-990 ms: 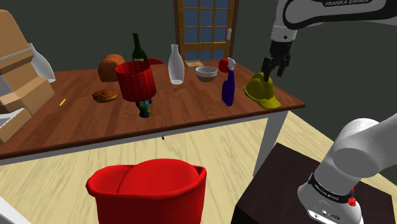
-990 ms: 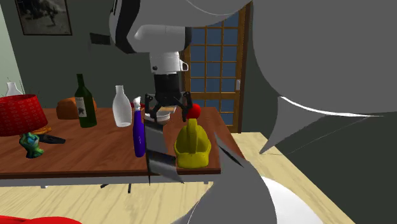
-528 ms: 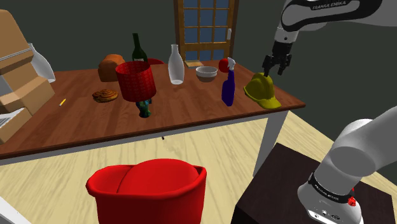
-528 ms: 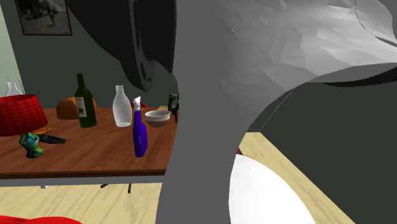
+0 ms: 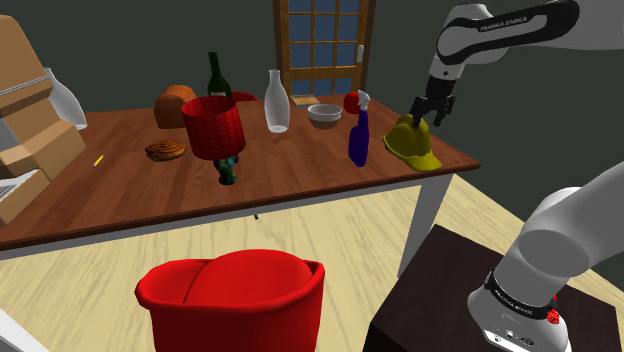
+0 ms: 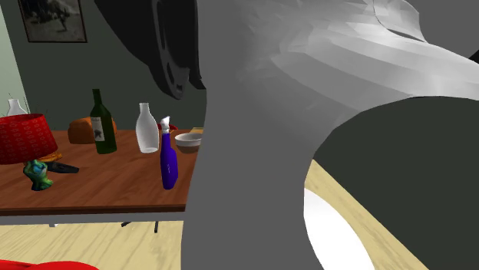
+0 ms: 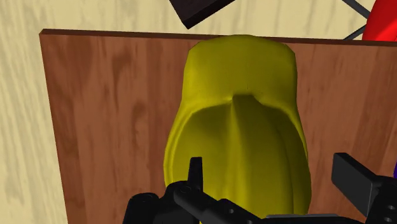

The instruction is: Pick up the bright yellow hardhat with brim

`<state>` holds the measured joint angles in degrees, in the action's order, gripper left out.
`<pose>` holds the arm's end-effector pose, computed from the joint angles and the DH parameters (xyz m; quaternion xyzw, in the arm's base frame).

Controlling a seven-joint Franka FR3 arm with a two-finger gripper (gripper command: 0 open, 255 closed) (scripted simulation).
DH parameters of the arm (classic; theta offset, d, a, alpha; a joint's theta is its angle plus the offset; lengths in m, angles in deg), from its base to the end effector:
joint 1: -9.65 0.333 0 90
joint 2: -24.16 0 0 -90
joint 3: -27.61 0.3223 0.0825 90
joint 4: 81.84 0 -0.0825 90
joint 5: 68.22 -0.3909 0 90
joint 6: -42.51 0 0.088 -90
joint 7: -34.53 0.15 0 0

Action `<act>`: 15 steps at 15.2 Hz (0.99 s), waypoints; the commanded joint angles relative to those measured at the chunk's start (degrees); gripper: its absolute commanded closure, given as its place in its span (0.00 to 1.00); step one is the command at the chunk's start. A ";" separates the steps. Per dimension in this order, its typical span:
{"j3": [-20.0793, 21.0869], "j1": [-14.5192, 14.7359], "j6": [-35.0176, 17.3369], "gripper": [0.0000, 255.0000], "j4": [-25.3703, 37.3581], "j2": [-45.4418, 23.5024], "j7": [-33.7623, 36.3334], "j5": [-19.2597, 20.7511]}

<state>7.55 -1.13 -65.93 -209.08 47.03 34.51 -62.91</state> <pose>0.3784 -0.2494 0.4893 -0.9698 0.2417 -0.0303 0.0153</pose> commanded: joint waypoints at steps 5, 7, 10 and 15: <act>-0.10 -0.02 -1.34 1.00 -1.20 -0.12 0.01 0.03; -0.11 -0.03 -1.34 1.00 -1.18 -0.14 -0.01 0.03; -0.11 -0.02 -1.33 1.00 -1.17 -0.13 -0.01 0.03; 0.08 0.01 0.98 1.00 0.92 0.10 0.00 -0.02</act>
<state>7.57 -1.10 -65.78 -208.86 46.91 34.53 -62.95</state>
